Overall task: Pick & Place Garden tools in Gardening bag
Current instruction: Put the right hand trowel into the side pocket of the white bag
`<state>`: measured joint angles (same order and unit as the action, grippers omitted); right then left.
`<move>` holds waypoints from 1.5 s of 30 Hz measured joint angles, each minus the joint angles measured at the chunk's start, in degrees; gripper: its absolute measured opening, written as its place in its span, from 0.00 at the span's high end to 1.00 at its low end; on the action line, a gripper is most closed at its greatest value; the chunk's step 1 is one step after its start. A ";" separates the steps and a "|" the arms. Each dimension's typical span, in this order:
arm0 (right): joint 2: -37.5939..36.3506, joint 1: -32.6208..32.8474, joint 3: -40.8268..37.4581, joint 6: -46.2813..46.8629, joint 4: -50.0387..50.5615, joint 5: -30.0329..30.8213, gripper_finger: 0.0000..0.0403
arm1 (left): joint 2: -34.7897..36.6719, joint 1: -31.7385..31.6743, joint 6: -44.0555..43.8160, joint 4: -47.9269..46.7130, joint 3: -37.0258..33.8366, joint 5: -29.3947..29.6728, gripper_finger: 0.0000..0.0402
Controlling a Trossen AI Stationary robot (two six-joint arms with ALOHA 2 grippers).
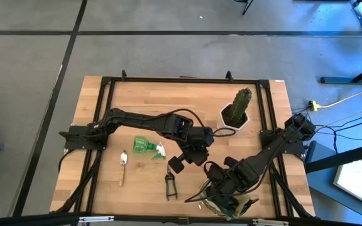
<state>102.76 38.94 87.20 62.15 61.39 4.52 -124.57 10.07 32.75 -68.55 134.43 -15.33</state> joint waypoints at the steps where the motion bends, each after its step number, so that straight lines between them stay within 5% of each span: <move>1: 0.00 0.00 0.35 0.02 -0.04 0.19 0.99 | 0.00 0.10 0.00 0.11 0.00 0.00 1.00; 45: -0.02 -3.87 4.45 -3.06 2.49 6.44 0.99 | -0.90 1.24 3.50 -1.28 -0.02 -2.56 1.00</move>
<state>102.74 35.07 91.64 59.09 63.88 10.95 -125.47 11.31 36.25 -69.83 134.41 -17.89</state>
